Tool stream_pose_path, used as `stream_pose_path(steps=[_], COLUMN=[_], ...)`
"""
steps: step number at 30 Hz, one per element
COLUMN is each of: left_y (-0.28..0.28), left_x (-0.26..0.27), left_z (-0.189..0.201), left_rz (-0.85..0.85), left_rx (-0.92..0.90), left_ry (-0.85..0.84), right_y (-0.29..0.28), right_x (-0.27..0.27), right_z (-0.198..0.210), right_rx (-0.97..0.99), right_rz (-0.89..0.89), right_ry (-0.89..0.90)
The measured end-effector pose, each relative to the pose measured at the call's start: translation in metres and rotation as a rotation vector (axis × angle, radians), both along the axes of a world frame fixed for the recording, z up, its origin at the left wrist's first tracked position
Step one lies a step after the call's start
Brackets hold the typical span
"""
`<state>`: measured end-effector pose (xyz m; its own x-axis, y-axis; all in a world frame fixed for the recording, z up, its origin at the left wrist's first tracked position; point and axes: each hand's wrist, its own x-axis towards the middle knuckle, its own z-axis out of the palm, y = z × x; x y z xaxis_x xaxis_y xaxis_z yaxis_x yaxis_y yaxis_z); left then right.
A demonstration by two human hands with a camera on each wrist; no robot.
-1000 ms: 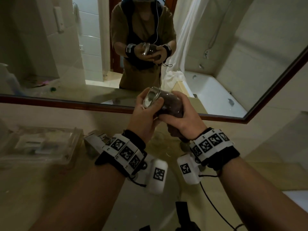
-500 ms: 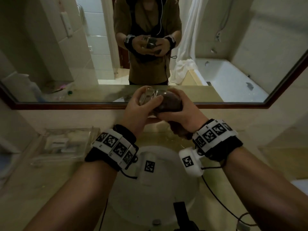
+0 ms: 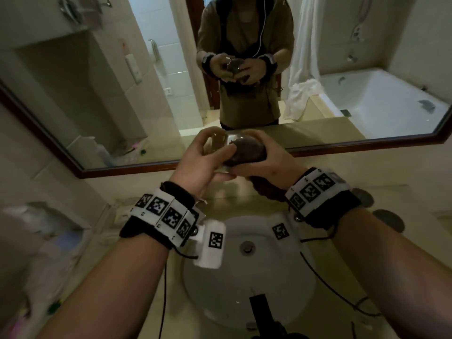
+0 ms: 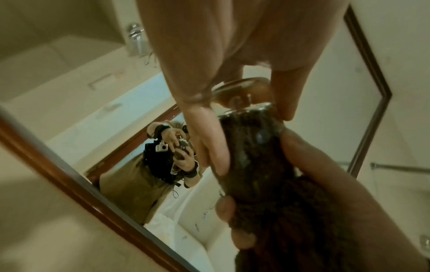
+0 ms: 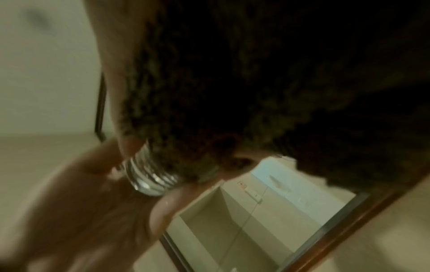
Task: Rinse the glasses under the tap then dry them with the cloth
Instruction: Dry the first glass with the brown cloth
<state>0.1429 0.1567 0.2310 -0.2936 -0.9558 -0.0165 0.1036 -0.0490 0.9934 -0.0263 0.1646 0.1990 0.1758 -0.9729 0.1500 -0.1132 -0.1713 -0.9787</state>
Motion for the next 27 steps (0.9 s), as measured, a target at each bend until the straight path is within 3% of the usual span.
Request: stream_pose_path(steps=[3,7,10,18,27], left_y=[0.006,0.011,0.008,0.004,-0.006], left_x=[-0.005,-0.015,-0.022,-0.034,-0.048], left_z=[-0.002,0.004,0.007,0.002,0.001], left_rz=[0.009,0.068,0.088,0.087,0.245], left_rx=[-0.005,0.126,0.106,-0.001,0.091], left_ry=[-0.015,0.047,0.067,-0.061,0.067], right_y=[0.001,0.002,0.002,-0.005,-0.013], right_x=[-0.008,-0.009,-0.008,-0.026,-0.014], right_z=[-0.004,-0.005,-0.008,-0.015,-0.011], right_rx=[0.006,-0.211,-0.33,-0.058,-0.272], right_rz=[0.049,-0.048,-0.099,0.019,-0.149], right_ry=[-0.068,0.109,0.115,-0.12,0.107])
